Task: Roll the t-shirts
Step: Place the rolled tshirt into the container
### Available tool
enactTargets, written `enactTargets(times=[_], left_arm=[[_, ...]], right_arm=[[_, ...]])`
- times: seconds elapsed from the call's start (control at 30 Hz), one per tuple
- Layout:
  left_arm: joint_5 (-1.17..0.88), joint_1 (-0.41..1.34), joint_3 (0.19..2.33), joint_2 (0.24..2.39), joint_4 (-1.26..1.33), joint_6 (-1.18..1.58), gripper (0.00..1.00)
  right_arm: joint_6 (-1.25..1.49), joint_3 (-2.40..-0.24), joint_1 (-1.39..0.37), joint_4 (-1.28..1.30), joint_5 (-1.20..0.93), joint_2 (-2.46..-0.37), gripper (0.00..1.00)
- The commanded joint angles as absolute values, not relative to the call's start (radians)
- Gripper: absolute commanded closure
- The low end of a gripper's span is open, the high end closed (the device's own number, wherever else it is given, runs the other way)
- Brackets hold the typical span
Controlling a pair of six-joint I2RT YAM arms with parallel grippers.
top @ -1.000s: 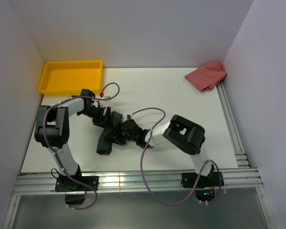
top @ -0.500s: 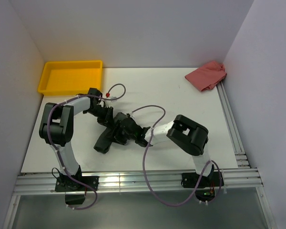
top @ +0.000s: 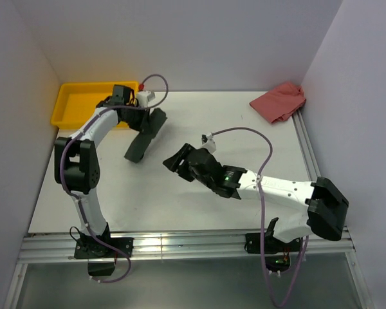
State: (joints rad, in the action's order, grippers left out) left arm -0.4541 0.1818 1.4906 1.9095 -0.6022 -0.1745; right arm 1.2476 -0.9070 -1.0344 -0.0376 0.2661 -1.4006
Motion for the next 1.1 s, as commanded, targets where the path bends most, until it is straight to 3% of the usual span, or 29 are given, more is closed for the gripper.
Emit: enactTargets(times=[0.0, 0.27, 0.53, 0.8, 1.07], left_arm=[[-0.485, 0.157, 1.676, 1.960, -0.551, -0.222, 1.00], [-0.541, 0.123, 2.000, 2.098, -0.462, -0.164, 1.00], [-0.710, -0.018, 2.314, 2.287, -0.295, 0.088, 1.00], [-0.680, -0.161, 2.373, 2.486, 0.044, 0.397, 1.00], [-0.474, -0.281, 2.301, 2.572, 0.221, 0.604, 1.00]], right_arm=[[1.230, -0.870, -1.049, 0.096, 0.380, -1.345, 0.37], [1.272, -0.834, -1.072, 0.155, 0.433, -1.301, 0.37], [1.299, -0.835, -1.091, 0.215, 0.456, -1.327, 0.37], [1.321, -0.854, -1.091, 0.242, 0.449, -1.390, 0.37], [1.310, -0.903, -1.091, 0.239, 0.428, -1.479, 0.37]])
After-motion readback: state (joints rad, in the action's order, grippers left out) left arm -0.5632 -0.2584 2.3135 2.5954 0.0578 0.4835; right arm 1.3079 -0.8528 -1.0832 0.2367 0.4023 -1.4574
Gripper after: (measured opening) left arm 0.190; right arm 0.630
